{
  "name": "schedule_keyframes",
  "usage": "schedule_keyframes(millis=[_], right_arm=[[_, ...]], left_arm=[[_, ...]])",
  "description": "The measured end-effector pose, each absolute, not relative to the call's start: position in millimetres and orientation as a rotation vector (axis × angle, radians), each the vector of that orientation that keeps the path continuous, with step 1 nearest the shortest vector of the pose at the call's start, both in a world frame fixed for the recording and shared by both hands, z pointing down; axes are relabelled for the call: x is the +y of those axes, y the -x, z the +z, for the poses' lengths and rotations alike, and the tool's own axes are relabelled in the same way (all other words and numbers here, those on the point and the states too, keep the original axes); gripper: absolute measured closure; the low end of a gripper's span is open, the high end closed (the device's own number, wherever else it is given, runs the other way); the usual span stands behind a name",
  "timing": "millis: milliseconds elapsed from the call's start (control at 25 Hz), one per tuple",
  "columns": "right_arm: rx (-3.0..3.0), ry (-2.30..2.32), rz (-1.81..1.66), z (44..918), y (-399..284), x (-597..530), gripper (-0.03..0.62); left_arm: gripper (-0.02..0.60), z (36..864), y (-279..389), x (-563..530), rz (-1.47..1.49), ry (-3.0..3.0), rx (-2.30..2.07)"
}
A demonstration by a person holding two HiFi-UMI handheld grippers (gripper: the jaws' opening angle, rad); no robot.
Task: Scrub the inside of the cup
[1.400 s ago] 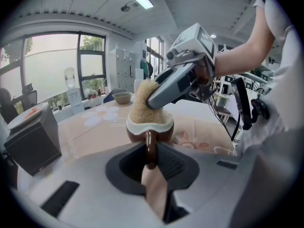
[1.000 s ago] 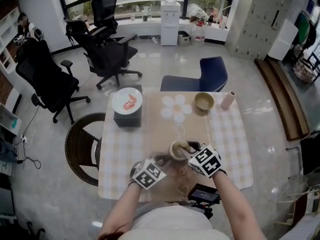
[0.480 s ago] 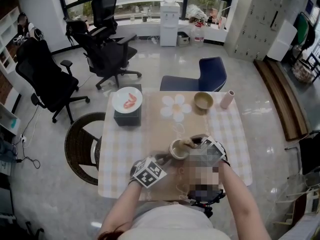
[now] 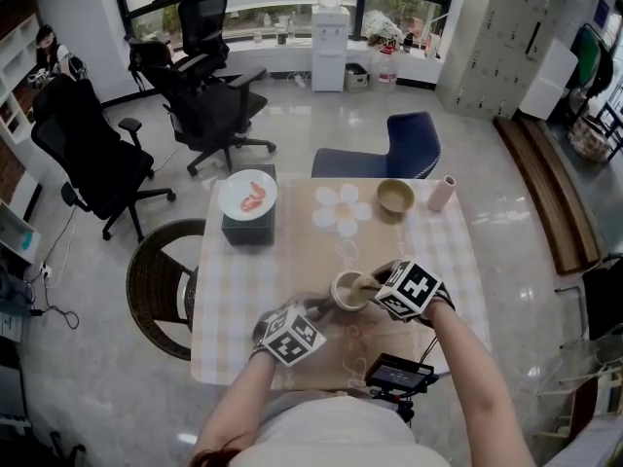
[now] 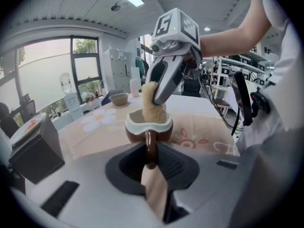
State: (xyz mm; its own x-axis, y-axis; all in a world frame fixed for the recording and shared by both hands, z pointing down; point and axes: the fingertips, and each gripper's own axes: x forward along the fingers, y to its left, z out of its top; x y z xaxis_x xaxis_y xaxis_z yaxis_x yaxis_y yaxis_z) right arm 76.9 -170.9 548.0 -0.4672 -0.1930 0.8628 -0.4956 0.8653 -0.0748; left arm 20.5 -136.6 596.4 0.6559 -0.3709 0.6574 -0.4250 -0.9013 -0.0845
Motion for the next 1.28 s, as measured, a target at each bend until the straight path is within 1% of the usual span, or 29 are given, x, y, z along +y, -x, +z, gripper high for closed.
schedule_keyframes(millis=[400,560,1000,1120,1280], right_arm=[[-2.126,-0.389,0.586,546.2,-61.3,-150.4,0.500],[-2.175,-0.371,0.603,544.0,-54.7,-147.7,0.500],[-2.354,-0.561,0.716,549.7,-44.5,-155.3,0.500],[-2.380,-0.616,0.711,551.0,-44.2,-160.2,0.500],[-2.383,-0.721,0.588,552.8,-42.9,-172.2,0.500]], left_arm=[[0.523,596.4,-19.9,-136.0,1.131,-2.806,-0.645],[0.522,597.2,-20.7,-136.2,1.139,-2.812,-0.645],[0.522,597.2,-19.3,-136.5,1.140,-2.805,-0.653],[0.522,597.5,-20.3,-136.1,1.136,-2.804,-0.650],[0.522,596.8,-20.2,-136.9,1.142,-2.804,-0.641]])
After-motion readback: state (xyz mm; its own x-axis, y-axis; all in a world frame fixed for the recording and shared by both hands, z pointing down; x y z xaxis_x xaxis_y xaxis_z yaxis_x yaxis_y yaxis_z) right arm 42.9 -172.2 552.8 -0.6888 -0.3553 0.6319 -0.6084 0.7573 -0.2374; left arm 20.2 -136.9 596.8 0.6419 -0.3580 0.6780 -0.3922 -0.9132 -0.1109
